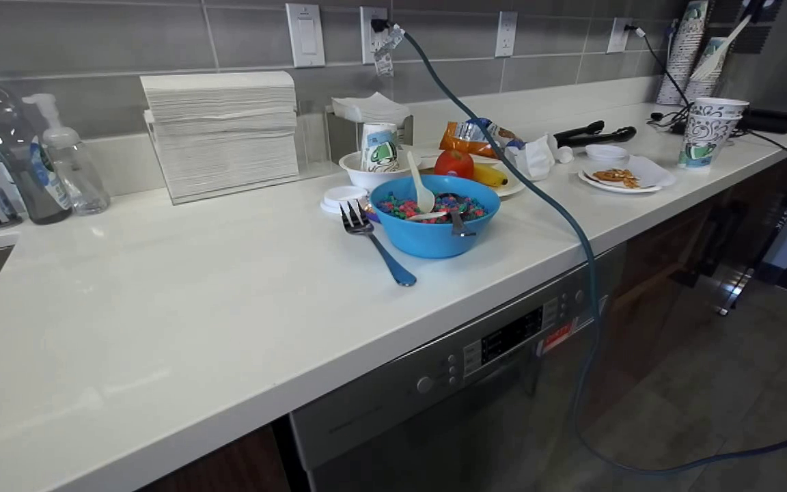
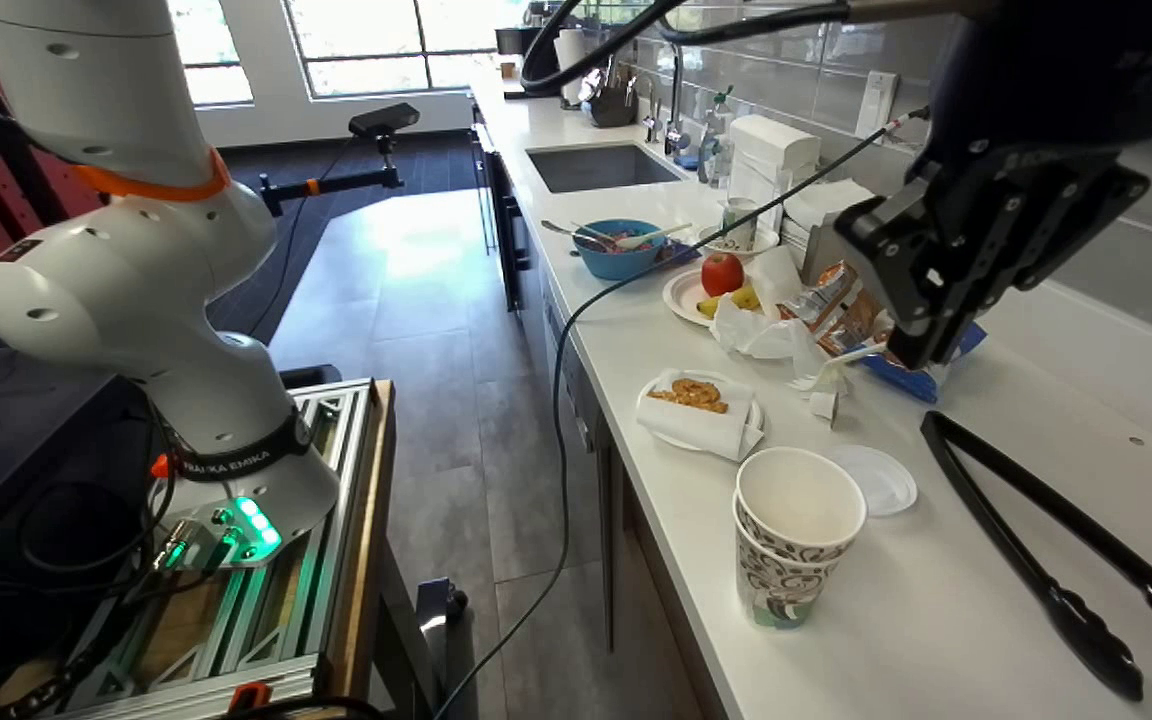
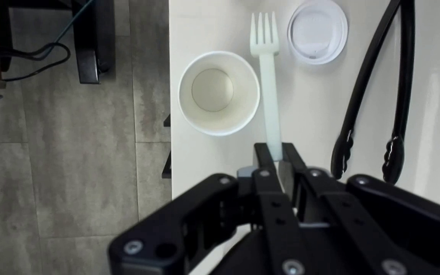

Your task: Remove the plastic fork from the cup and put it on the counter

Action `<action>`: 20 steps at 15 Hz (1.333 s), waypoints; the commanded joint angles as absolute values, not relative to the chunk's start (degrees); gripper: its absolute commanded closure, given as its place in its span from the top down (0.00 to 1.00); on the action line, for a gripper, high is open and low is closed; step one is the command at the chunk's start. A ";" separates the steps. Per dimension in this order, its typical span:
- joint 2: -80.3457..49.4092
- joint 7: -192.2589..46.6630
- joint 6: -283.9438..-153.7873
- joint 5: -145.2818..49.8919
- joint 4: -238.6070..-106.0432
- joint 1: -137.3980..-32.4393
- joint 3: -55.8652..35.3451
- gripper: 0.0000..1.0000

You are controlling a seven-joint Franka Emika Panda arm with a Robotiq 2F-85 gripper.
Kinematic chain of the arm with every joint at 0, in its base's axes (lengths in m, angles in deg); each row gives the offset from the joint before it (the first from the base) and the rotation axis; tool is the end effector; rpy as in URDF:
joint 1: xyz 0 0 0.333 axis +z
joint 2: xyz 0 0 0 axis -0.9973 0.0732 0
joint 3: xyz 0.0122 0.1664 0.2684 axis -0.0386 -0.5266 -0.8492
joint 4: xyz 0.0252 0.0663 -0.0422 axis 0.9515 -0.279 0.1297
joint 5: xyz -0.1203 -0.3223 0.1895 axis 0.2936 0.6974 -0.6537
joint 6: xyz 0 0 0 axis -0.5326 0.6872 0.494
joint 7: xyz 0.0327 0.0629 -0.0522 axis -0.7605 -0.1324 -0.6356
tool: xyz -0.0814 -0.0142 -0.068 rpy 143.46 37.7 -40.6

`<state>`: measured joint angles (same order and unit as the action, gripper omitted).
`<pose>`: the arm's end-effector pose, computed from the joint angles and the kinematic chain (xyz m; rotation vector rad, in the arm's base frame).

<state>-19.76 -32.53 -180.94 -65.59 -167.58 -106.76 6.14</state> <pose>0.4942 -0.3754 0.5374 -2.1280 2.0523 0.0704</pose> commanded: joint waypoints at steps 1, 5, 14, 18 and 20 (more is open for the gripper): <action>-18.87 -32.33 -177.31 -69.41 -166.92 -106.64 4.86 0.03; -18.67 -33.20 -175.15 -69.73 -168.48 -104.99 2.83 0.03; -19.96 -31.62 -177.07 -69.03 -179.06 -99.91 -0.38 0.03; -18.70 -31.45 -177.46 -68.40 -178.92 -99.14 -0.57 0.11; -18.89 -31.24 -178.00 -68.39 -179.95 -98.73 -0.68 0.11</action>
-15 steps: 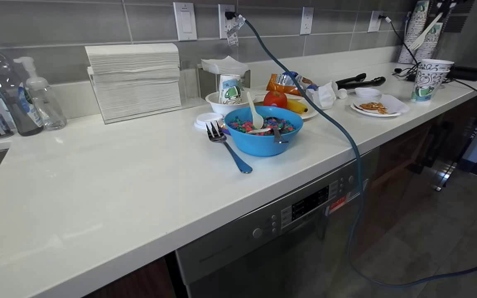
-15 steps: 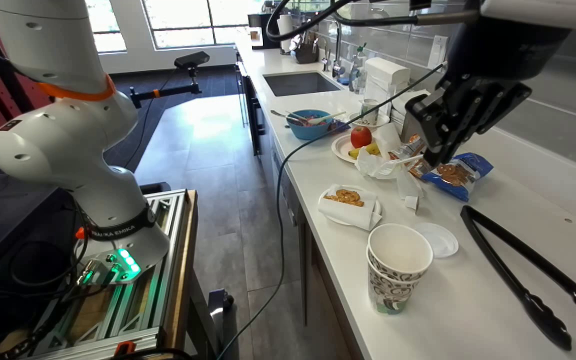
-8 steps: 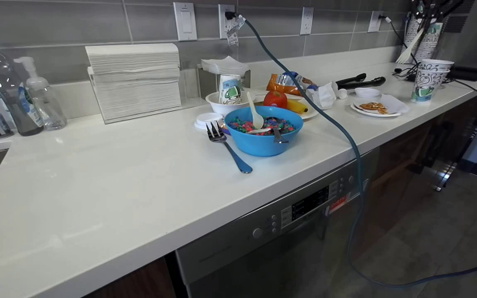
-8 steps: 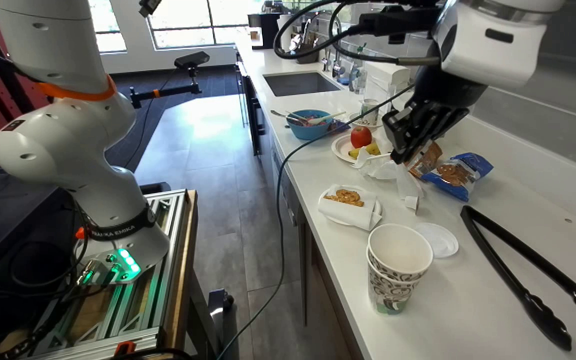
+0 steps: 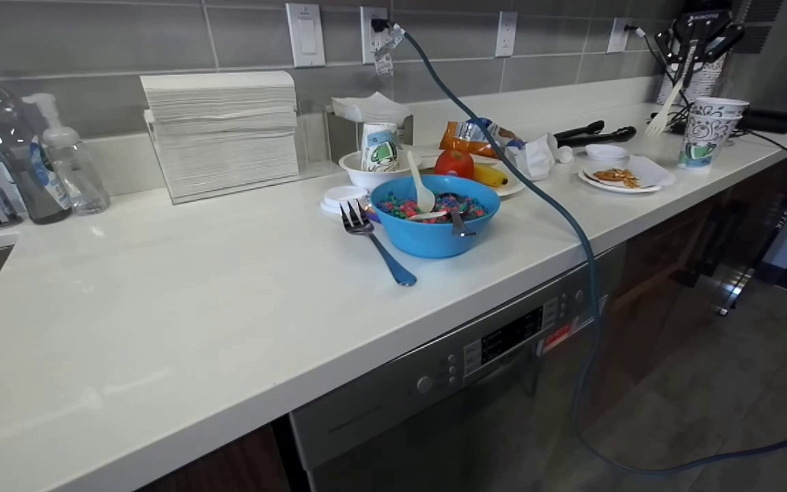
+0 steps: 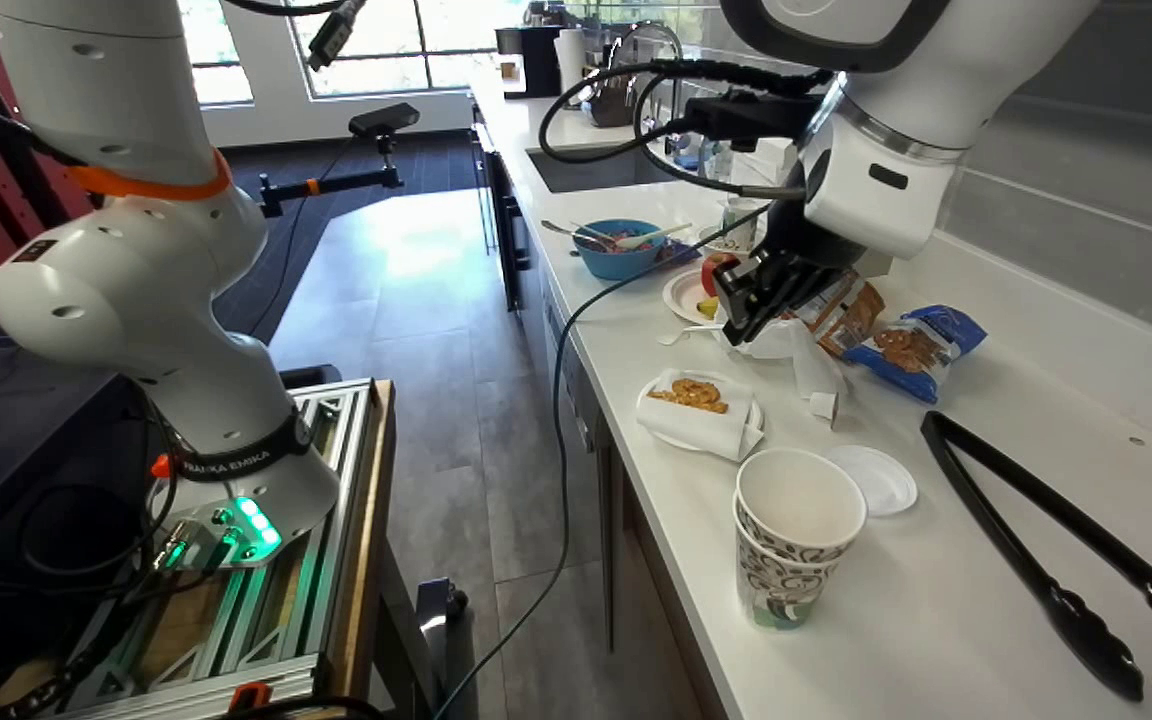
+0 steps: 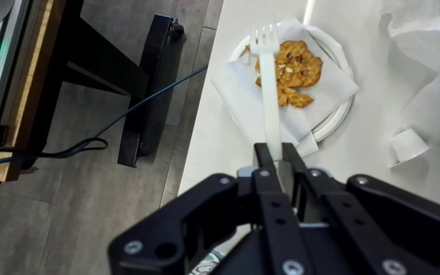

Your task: Remove the plastic fork from the cup and put it on the counter

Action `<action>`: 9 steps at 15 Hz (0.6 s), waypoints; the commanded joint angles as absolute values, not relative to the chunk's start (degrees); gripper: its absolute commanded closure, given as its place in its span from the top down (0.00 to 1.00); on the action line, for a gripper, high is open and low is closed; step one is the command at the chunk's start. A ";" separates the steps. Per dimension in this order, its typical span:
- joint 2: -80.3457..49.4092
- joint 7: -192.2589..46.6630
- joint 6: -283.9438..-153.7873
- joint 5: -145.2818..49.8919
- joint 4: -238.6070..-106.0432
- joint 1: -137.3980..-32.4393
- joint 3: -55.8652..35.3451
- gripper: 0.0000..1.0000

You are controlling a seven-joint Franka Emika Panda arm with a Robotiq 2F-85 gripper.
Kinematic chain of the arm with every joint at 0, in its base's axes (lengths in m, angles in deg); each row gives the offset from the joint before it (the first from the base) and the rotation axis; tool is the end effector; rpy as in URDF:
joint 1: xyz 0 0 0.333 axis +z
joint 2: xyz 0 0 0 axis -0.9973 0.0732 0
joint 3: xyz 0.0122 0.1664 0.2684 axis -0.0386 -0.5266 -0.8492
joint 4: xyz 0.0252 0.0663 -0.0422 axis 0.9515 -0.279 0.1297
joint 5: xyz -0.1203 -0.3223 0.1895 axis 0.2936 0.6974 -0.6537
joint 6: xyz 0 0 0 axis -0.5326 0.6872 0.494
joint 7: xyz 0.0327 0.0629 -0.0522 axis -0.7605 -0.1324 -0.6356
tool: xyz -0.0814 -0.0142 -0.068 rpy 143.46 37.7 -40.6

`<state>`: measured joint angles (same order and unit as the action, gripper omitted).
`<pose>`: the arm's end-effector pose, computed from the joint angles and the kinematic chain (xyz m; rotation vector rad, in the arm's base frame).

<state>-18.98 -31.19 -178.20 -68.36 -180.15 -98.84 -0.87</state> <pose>0.5415 -0.2255 0.4233 -2.2725 1.8061 0.5364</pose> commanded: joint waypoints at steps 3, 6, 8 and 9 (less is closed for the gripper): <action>-19.29 -30.76 -177.85 -68.87 -180.24 -98.61 -0.80 0.03; -19.38 -29.62 -178.83 -68.32 -181.42 -96.95 -1.96 0.03; -19.36 -30.93 -179.27 -67.64 -182.17 -95.57 -3.23 0.03; -18.96 -31.63 -179.21 -67.10 -182.32 -94.69 -4.02 0.03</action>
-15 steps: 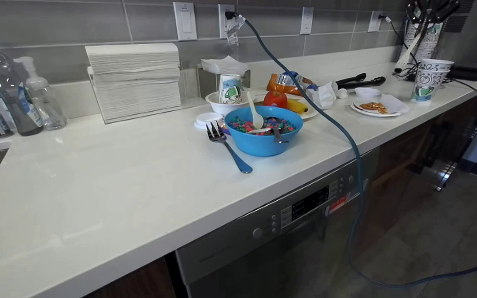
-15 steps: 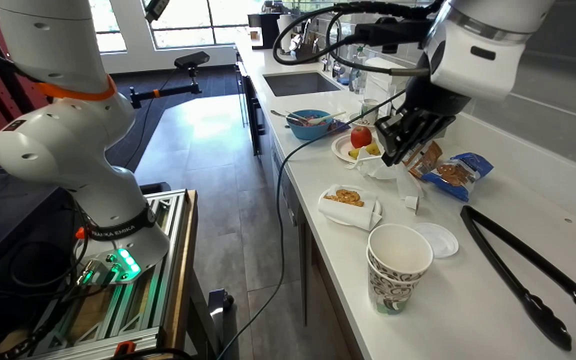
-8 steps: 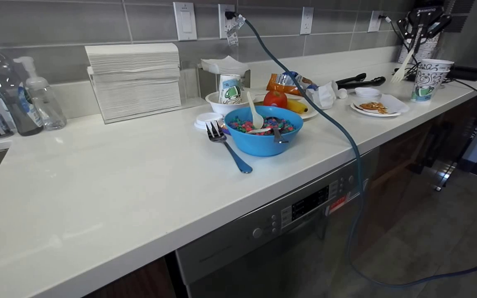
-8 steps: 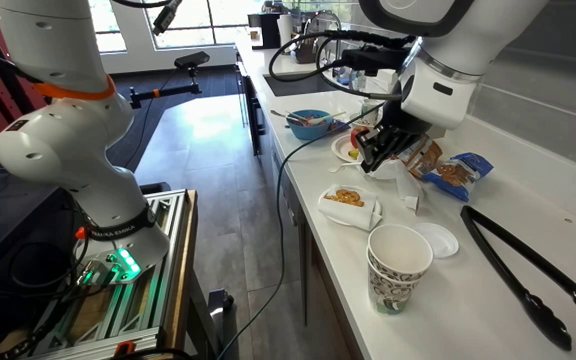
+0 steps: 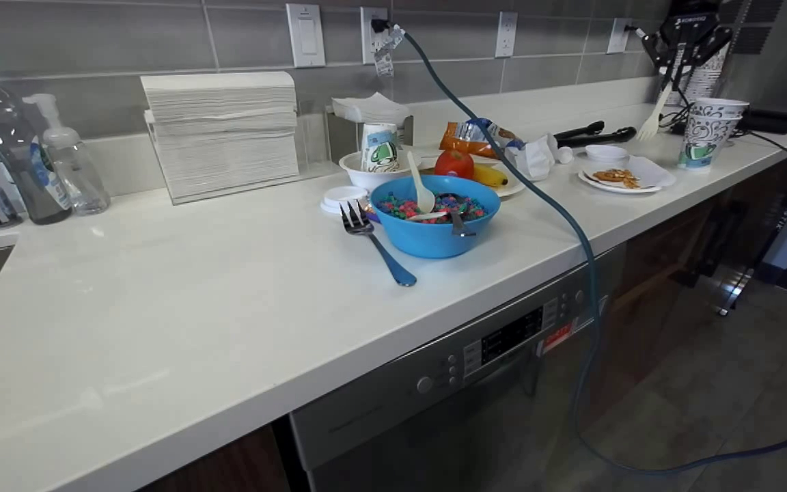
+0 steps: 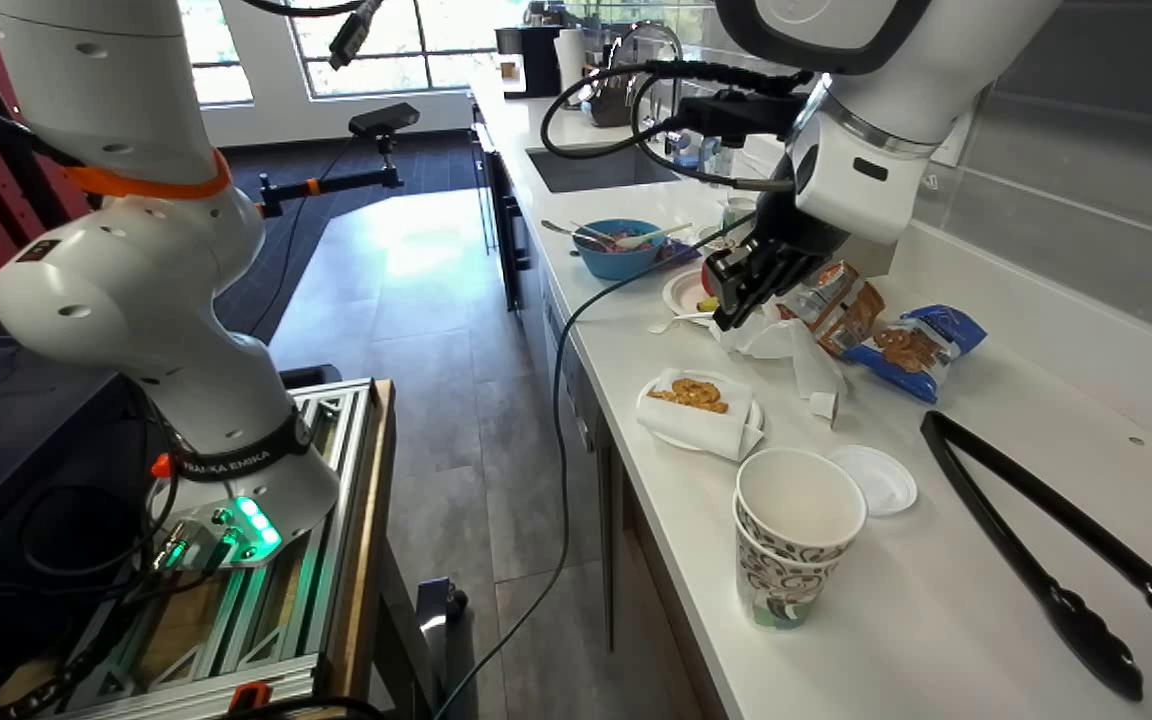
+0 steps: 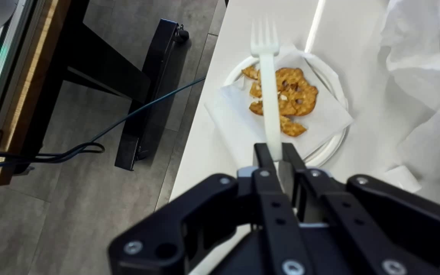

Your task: Remove the plastic fork from the cup and put it on the counter

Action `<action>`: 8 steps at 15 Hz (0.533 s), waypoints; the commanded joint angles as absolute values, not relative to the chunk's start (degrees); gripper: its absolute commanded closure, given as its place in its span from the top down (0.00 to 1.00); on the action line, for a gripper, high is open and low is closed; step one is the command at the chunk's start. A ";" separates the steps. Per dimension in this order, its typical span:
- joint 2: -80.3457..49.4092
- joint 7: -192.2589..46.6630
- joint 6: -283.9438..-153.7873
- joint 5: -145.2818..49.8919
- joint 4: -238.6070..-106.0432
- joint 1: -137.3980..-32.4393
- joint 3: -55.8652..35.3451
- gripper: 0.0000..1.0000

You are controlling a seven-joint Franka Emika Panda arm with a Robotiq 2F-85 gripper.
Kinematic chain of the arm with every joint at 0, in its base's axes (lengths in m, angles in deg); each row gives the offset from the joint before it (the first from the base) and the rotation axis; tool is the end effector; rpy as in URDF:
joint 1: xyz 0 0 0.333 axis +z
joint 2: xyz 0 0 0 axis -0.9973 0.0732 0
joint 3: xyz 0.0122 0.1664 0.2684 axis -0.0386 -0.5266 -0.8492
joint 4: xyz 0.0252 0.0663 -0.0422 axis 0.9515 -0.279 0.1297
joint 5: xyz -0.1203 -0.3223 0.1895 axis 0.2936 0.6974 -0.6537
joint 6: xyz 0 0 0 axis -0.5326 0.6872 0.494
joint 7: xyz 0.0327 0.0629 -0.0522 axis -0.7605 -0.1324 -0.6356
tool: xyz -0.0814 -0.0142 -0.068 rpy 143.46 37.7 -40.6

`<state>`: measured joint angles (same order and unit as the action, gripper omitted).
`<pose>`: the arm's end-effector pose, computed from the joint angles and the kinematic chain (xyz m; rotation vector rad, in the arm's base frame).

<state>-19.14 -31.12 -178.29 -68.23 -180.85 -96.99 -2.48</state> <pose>0.5513 -0.1929 0.4191 -2.3275 1.7424 0.5609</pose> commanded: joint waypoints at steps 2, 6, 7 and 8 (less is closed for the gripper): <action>-17.94 -32.48 -179.58 -66.47 -182.71 -93.02 -5.49 0.03; -15.40 -36.05 -181.58 -65.82 -183.30 -90.41 -7.84 0.03; -14.61 -36.92 -182.44 -65.75 -183.35 -89.97 -8.14 0.03; -13.85 -37.91 -183.43 -65.75 -183.19 -89.58 -8.47 0.03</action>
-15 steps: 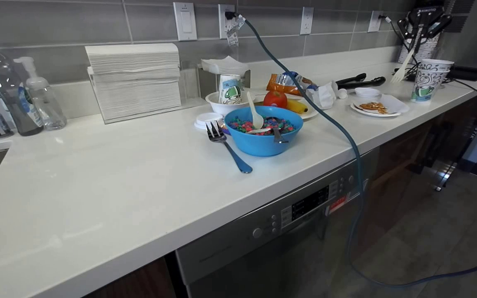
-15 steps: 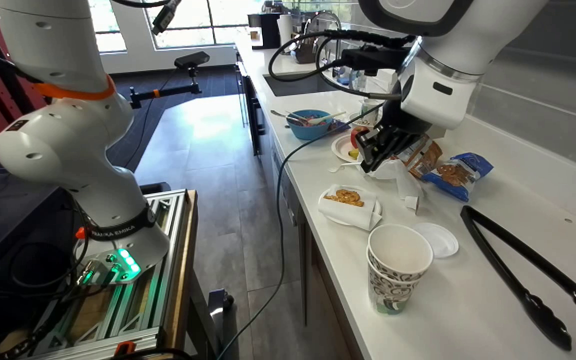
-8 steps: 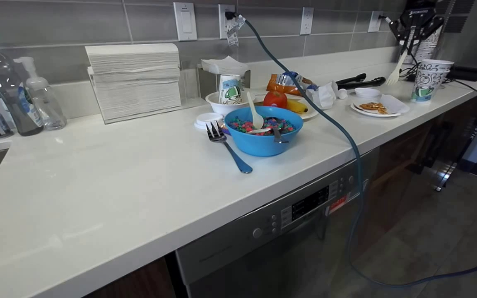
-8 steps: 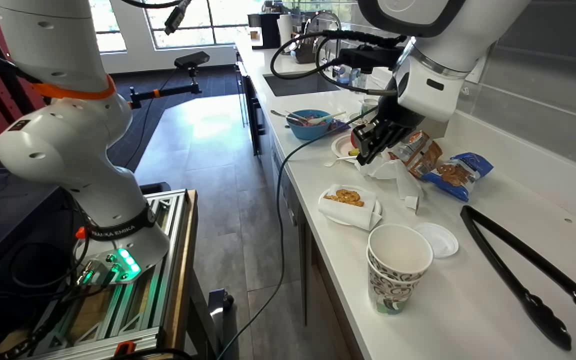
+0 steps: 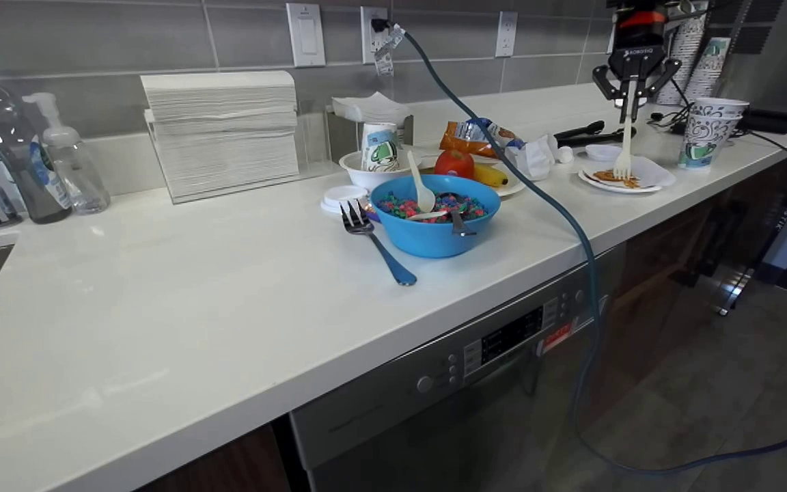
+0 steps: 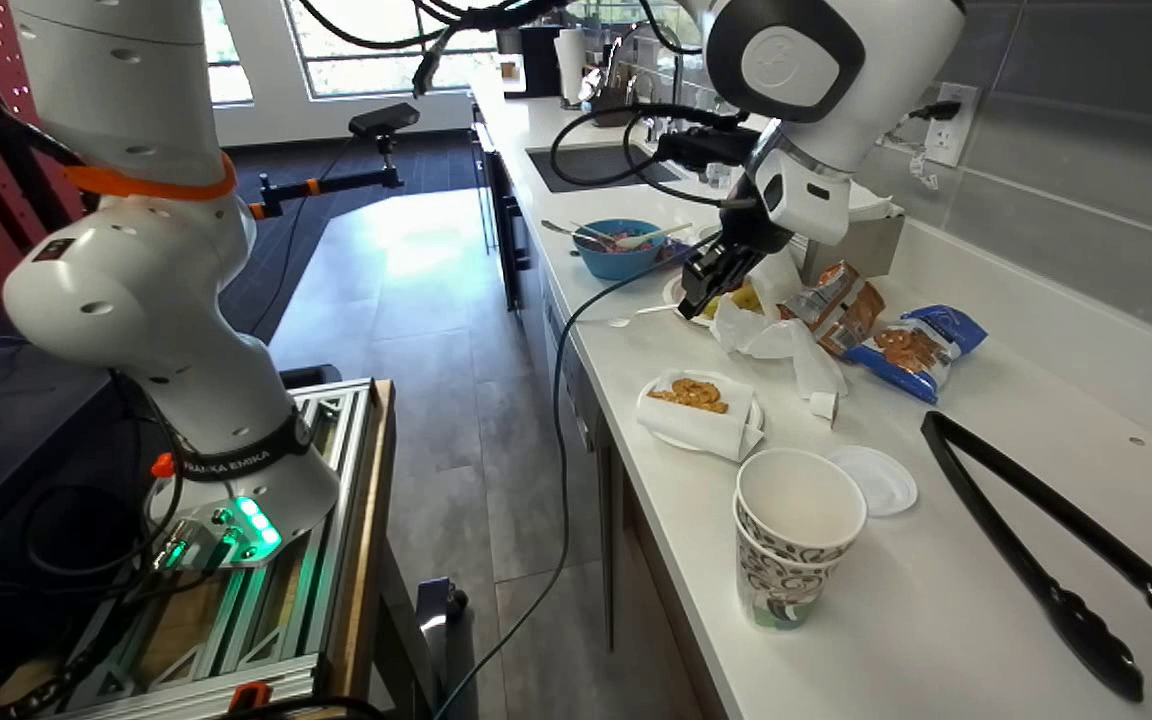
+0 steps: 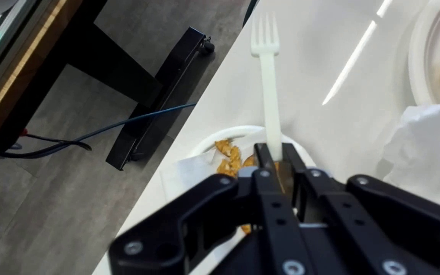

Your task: Remove the plastic fork from the cup and put it on the counter

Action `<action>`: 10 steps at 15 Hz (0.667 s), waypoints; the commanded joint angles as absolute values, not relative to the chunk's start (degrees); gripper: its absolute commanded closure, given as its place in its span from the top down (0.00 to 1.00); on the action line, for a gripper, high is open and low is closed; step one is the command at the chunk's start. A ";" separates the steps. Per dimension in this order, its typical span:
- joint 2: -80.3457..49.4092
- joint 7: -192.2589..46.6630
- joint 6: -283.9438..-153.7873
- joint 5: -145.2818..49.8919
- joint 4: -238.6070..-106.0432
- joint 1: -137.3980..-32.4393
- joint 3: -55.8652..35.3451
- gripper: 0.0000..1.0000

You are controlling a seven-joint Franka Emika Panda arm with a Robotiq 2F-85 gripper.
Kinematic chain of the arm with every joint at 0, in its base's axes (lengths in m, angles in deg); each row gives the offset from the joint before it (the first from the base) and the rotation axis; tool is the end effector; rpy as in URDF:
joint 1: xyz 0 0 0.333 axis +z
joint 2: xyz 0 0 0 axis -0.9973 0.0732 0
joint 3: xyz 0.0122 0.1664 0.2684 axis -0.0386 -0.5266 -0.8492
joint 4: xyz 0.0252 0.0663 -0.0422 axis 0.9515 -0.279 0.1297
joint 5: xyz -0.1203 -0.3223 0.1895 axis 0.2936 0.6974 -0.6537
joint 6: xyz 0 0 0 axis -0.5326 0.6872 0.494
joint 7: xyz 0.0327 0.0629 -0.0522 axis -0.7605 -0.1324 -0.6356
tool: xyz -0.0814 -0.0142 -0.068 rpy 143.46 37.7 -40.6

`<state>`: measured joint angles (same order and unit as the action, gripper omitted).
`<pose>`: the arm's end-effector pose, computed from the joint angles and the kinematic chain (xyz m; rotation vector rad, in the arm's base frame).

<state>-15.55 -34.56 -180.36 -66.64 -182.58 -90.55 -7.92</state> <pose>0.5796 -0.0821 0.3693 -2.5666 1.4504 0.6683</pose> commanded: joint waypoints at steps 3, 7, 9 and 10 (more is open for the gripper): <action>-11.87 -41.60 -186.74 -65.71 -183.06 -88.70 -9.11 0.03; -9.80 -43.96 -192.52 -65.68 -182.61 -87.54 -9.53 0.03; -9.02 -43.88 -195.40 -65.58 -182.69 -87.01 -9.53 0.03; -8.71 -43.92 -196.81 -65.70 -182.65 -86.84 -9.60 0.03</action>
<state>-9.79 -43.14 -193.10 -66.28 -182.60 -87.63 -9.64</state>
